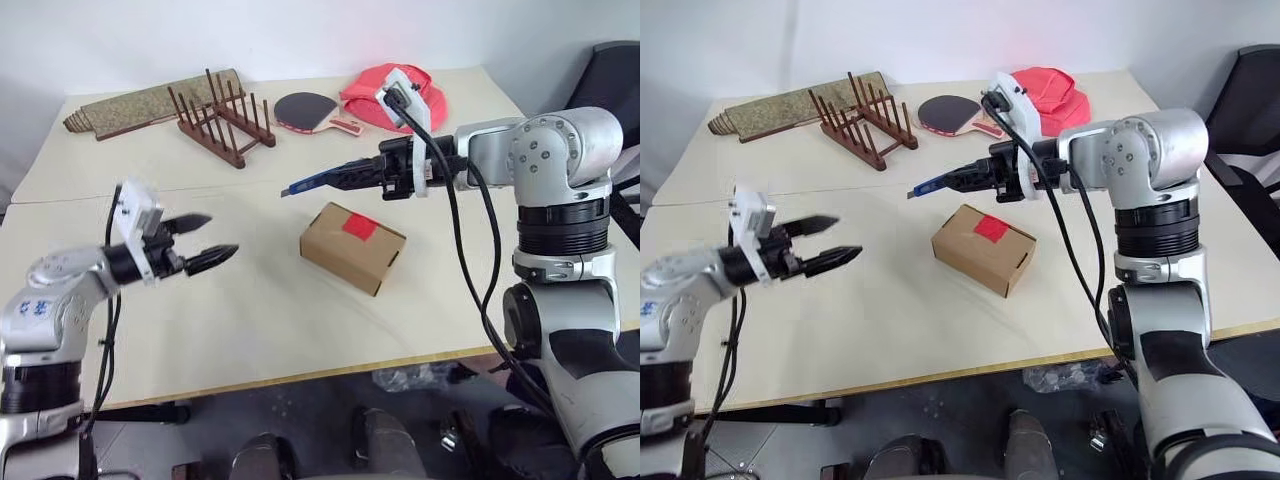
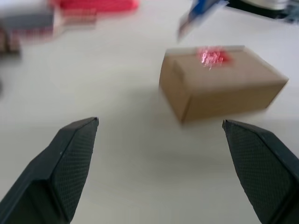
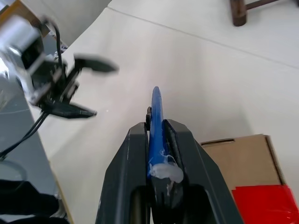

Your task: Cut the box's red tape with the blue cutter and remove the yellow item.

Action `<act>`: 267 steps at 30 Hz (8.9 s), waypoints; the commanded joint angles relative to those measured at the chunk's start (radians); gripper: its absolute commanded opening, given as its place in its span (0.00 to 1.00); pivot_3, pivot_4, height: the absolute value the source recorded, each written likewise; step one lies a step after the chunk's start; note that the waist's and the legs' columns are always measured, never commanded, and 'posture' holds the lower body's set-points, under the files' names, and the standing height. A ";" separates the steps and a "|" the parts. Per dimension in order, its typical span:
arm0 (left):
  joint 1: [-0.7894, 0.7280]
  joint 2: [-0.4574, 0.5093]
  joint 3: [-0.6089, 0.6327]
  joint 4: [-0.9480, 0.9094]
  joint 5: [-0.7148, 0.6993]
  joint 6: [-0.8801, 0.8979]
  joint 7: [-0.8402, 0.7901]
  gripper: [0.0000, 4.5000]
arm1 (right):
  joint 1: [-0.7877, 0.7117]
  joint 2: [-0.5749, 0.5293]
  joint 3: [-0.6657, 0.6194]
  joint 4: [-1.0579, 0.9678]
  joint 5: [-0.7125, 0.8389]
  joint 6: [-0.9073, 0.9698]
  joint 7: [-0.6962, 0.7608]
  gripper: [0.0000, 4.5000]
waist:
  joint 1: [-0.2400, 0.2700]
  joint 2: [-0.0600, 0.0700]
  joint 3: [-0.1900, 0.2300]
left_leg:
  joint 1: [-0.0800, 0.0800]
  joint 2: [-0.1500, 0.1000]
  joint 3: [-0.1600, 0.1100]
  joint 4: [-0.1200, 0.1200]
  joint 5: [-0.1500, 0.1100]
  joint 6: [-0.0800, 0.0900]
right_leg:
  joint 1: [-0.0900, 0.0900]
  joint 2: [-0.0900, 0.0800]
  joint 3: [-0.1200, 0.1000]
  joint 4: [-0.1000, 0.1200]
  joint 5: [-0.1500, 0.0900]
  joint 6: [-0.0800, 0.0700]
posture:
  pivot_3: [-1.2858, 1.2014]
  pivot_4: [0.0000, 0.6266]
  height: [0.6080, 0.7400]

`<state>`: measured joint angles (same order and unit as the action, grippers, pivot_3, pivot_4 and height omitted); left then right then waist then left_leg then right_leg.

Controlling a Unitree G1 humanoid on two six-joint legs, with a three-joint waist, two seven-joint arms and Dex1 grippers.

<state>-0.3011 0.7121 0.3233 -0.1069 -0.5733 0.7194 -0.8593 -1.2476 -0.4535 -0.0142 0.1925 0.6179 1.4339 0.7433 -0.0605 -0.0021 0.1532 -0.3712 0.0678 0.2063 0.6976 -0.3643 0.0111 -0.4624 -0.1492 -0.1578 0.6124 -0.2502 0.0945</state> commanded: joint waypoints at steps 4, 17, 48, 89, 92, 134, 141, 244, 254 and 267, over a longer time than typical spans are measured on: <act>0.161 -0.092 -0.020 -0.236 -0.115 0.079 0.068 1.00 | 0.003 -0.003 -0.080 -0.077 0.033 0.016 -0.041 0.04 | 0.008 -0.001 0.000 | 0.000 0.000 0.000 0.001 0.000 0.000 | 0.000 0.000 0.001 0.000 0.000 0.000 | 0.52 0.24 1.00; -0.204 -0.384 -0.375 -0.208 0.151 -0.141 0.327 1.00 | 0.051 -0.050 -0.147 -0.195 0.051 0.041 -0.110 0.04 | 0.031 -0.001 0.000 | 0.000 -0.001 0.000 0.002 0.001 0.000 | 0.002 0.000 0.002 0.000 0.000 0.000 | 0.52 0.24 1.00; -0.676 -0.277 -0.608 0.332 0.349 0.130 0.078 0.00 | 0.193 -0.165 0.134 -0.194 -0.132 -0.292 -0.036 0.04 | 0.028 -0.002 0.001 | 0.000 -0.001 0.000 0.001 0.002 0.000 | 0.001 0.000 0.001 -0.001 0.000 0.000 | 0.52 0.24 1.00; -0.759 -0.367 -0.636 0.473 0.453 0.079 0.042 0.00 | 0.207 -0.202 0.129 -0.152 -0.211 -0.337 0.056 0.04 | 0.030 -0.002 0.001 | 0.000 -0.001 0.000 0.002 0.002 0.000 | 0.002 0.000 0.001 0.000 0.000 0.000 | 0.52 0.24 1.00; -0.761 -0.370 -0.636 0.476 0.454 0.080 0.042 0.00 | 0.221 -0.204 0.140 -0.151 -0.220 -0.342 0.059 0.04 | 0.030 -0.002 0.001 | 0.000 -0.001 0.000 0.002 0.002 0.000 | 0.002 0.000 0.001 0.000 0.000 0.000 | 0.52 0.24 1.00; -0.748 -0.426 -0.673 0.483 0.527 0.159 0.108 0.00 | 0.047 -0.359 0.429 -0.010 -0.403 -0.354 0.334 0.04 | 0.034 -0.002 0.001 | 0.000 -0.001 -0.002 0.004 0.002 0.000 | 0.003 0.000 0.000 0.000 0.000 0.000 | 0.52 0.24 1.00; -0.764 -0.444 -0.702 0.526 0.556 0.146 0.125 0.00 | 0.018 -0.372 0.461 -0.021 -0.411 -0.305 0.396 0.04 | 0.036 -0.002 0.001 | 0.001 -0.001 -0.003 0.006 0.002 0.000 | 0.006 0.000 0.000 0.000 0.000 0.000 | 0.52 0.24 1.00; -0.408 -0.383 -0.394 0.154 0.232 0.215 0.226 0.00 | 0.252 -0.110 0.347 0.273 -0.703 -0.877 0.623 0.01 | 0.007 0.007 0.013 | 0.012 -0.001 -0.006 0.002 0.002 0.001 | 0.017 0.000 0.002 -0.003 0.002 0.002 | 0.52 0.24 1.00; -0.363 -0.231 -0.430 -0.025 0.169 0.362 0.136 0.00 | 0.341 -0.116 0.338 0.015 -0.660 -0.701 0.558 0.01 | 0.007 0.006 0.013 | 0.012 -0.001 -0.006 0.002 0.002 0.001 | 0.017 0.000 0.002 -0.003 0.002 0.002 | 0.52 0.24 1.00; -0.296 -0.017 -0.417 0.042 0.176 0.305 0.018 0.00 | 0.389 -0.217 0.317 -0.172 -0.642 -0.625 0.463 0.01 | 0.013 0.005 0.014 | 0.012 -0.001 -0.005 0.002 0.002 0.000 | 0.016 0.000 0.002 -0.003 0.001 0.001 | 0.52 0.24 1.00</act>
<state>-0.6037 0.6495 -0.1313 -0.0894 -0.4062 1.0643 -0.7969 -0.8475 -0.6418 0.3595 0.0549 -0.0179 0.8221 1.2450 -0.0474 0.0032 0.1668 -0.3598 0.0665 0.2015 0.6994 -0.3625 0.0114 -0.4472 -0.1489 -0.1553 0.6092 -0.2492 0.0950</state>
